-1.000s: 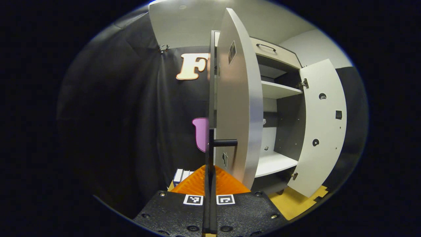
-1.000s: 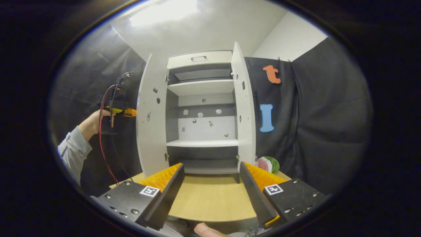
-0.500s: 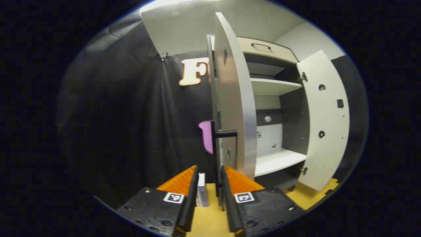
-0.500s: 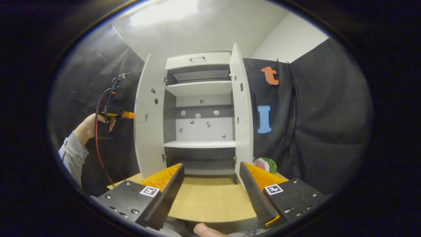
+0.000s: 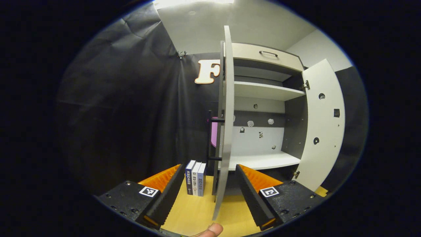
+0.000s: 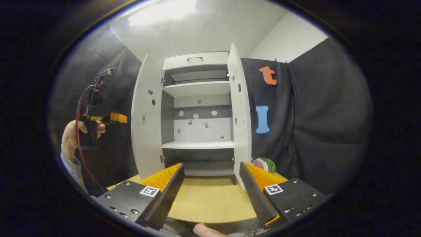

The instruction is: Open the right door of the double-door shoe cabinet with the right hand, and open the left door with the left hand.

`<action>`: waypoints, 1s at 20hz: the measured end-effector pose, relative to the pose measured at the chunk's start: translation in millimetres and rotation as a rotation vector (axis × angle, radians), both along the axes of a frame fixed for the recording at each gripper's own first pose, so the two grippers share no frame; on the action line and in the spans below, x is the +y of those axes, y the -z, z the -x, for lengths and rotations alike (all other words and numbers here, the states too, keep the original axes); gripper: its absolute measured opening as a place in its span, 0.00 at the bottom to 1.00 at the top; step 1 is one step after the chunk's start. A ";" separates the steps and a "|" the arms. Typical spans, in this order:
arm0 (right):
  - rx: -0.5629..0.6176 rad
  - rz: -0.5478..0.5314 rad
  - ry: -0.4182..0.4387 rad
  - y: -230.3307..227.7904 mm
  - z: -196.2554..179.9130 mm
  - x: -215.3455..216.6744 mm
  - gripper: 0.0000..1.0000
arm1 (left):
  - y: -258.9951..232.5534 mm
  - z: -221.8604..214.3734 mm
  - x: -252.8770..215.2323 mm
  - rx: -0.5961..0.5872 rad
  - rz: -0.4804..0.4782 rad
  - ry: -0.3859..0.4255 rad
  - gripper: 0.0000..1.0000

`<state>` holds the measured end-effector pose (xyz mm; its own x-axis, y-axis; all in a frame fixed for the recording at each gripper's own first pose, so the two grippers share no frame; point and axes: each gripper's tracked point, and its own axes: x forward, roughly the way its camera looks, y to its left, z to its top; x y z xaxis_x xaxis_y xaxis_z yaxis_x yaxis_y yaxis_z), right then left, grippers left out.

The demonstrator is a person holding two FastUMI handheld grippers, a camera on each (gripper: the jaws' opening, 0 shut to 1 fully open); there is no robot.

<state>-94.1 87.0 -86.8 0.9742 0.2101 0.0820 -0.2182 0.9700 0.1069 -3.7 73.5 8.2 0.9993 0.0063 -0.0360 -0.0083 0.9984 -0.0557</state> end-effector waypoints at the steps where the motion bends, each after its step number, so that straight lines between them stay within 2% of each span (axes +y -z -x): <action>1: -0.003 0.002 0.001 -1.6 1.6 -1.2 1.00 | 2.8 11.4 -5.0 0.000 0.003 -0.010 0.96; 2: -0.009 0.004 0.005 -3.4 2.6 -3.2 0.97 | 6.3 24.2 -10.6 0.001 0.004 -0.013 0.93; 3: -0.017 0.005 0.010 -7.0 4.5 -6.0 0.97 | 8.7 36.2 -20.7 -0.002 0.006 -0.004 0.96; 9: -0.068 -0.019 0.043 -29.8 16.0 -24.4 1.00 | 33.3 93.3 -64.4 -0.027 -0.001 0.048 0.96; 11: -0.069 -0.032 0.041 -29.5 19.3 -28.4 1.00 | 48.5 106.2 -79.8 -0.013 -0.010 0.064 0.92; 12: -0.068 -0.027 0.041 -27.9 18.9 -31.3 1.00 | 55.6 110.6 -90.1 -0.005 0.000 0.084 0.96; 14: -0.061 0.000 0.043 -20.0 18.6 -34.8 1.00 | 71.9 120.5 -105.1 0.014 0.001 0.120 0.96; 16: -0.050 0.009 0.041 -12.4 17.3 -37.8 1.00 | 83.3 128.2 -105.6 0.021 -0.012 0.110 0.93; 17: -0.045 0.005 0.035 -10.3 17.0 -38.2 1.00 | 84.5 131.9 -107.6 0.019 -0.012 0.104 0.96; 19: -0.035 -0.003 0.031 -7.8 14.0 -39.6 1.00 | 80.7 136.0 -111.2 0.001 -0.020 0.103 0.93; 20: -0.034 -0.001 0.033 -6.6 13.6 -41.6 1.00 | 78.1 136.5 -111.7 -0.004 -0.022 0.099 0.96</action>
